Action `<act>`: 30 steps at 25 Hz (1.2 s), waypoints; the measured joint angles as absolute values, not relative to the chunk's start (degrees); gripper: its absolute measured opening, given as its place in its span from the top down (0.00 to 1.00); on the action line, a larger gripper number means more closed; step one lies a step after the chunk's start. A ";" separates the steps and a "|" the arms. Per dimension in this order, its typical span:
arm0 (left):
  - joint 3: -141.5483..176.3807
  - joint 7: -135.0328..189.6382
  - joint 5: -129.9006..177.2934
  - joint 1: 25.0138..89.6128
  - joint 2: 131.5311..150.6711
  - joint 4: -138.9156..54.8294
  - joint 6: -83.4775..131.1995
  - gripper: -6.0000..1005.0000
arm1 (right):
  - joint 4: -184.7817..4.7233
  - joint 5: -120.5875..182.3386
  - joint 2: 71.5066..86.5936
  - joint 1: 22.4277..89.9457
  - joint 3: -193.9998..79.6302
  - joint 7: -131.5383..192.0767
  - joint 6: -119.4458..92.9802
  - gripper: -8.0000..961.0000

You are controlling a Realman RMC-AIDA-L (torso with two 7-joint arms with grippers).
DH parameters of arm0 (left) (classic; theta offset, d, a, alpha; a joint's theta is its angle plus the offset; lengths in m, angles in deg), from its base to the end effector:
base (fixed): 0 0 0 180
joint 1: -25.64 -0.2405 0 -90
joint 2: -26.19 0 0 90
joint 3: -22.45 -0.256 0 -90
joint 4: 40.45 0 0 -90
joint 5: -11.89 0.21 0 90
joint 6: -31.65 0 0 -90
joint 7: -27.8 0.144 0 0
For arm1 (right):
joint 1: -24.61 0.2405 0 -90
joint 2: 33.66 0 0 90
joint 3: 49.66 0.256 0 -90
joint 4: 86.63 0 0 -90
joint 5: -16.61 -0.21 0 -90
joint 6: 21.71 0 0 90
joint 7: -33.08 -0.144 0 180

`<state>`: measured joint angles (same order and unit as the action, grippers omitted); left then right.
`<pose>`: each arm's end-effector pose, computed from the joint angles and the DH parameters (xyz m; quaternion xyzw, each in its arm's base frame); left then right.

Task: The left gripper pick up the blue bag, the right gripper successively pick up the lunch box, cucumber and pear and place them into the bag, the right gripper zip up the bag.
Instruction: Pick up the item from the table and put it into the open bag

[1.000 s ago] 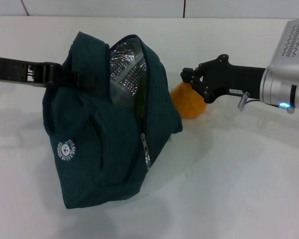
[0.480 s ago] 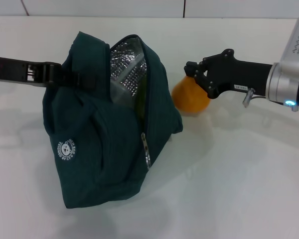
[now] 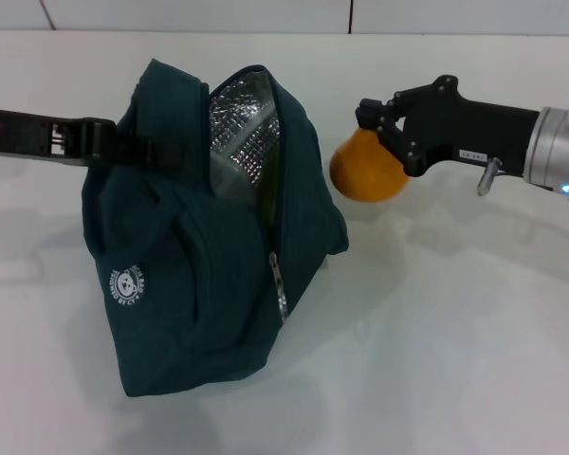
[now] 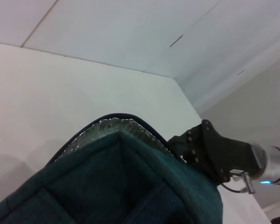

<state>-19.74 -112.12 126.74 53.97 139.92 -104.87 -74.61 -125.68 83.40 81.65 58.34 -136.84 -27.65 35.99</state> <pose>-0.2264 0.3253 0.0966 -0.8440 -0.4990 -0.1936 0.0332 0.1774 0.3869 -0.0426 -0.9382 0.0340 0.2550 0.2317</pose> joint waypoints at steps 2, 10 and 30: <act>-19.74 -112.12 126.74 53.93 139.92 -104.88 -74.60 0.95 | -126.80 83.42 81.45 57.76 -136.80 -28.22 36.37 0.97; -19.74 -112.12 126.74 53.76 139.88 -104.88 -74.60 0.95 | -131.54 83.51 81.35 55.86 -134.67 -29.72 40.35 0.97; -19.74 -111.40 126.74 53.50 140.14 -104.64 -74.57 0.95 | -138.17 79.76 82.18 59.46 -132.16 -32.49 48.07 0.97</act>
